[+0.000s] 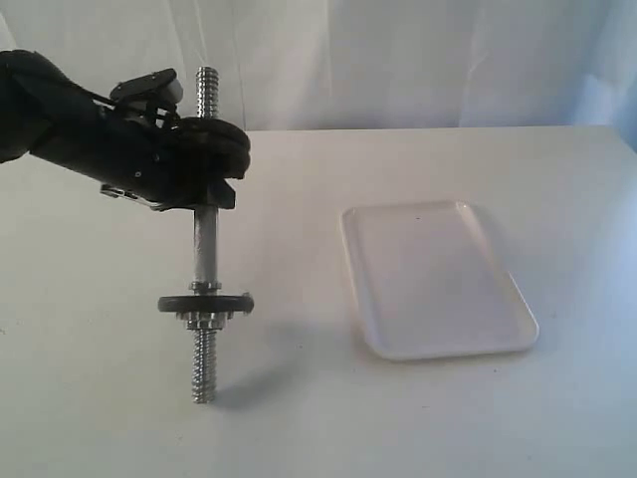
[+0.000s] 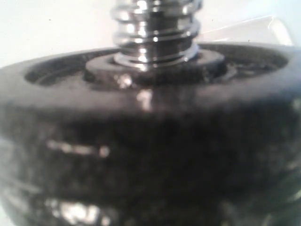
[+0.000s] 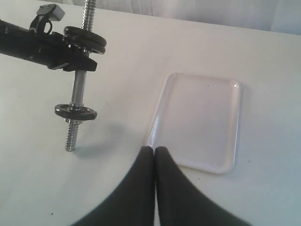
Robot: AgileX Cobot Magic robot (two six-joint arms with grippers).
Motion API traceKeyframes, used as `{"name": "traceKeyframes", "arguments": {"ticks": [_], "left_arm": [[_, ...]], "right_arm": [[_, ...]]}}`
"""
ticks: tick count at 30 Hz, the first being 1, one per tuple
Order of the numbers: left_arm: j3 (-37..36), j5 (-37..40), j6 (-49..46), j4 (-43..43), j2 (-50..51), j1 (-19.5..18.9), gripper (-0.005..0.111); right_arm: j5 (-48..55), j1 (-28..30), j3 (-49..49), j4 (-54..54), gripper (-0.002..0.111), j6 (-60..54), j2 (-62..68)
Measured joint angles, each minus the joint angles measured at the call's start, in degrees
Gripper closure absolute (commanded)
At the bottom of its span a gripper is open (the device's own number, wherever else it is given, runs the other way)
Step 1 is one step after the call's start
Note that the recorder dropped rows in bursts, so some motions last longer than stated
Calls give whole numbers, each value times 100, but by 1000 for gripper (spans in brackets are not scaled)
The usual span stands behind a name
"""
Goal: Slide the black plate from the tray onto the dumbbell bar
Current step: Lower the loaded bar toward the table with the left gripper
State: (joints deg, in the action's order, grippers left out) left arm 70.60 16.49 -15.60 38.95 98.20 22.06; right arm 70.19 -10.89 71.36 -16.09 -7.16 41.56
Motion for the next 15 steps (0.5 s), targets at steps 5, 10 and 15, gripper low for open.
{"name": "traceKeyframes", "arguments": {"ticks": [5, 10, 15], "left_arm": [[244, -51, 22, 234, 238, 86, 107], [313, -64, 181, 334, 441, 135, 107], [313, -172, 295, 512, 669, 135, 107]], "right_arm": [[12, 0, -380, 14, 108, 51, -430], [23, 0, -650, 14, 108, 56, -687], [23, 0, -808, 29, 108, 66, -799]]}}
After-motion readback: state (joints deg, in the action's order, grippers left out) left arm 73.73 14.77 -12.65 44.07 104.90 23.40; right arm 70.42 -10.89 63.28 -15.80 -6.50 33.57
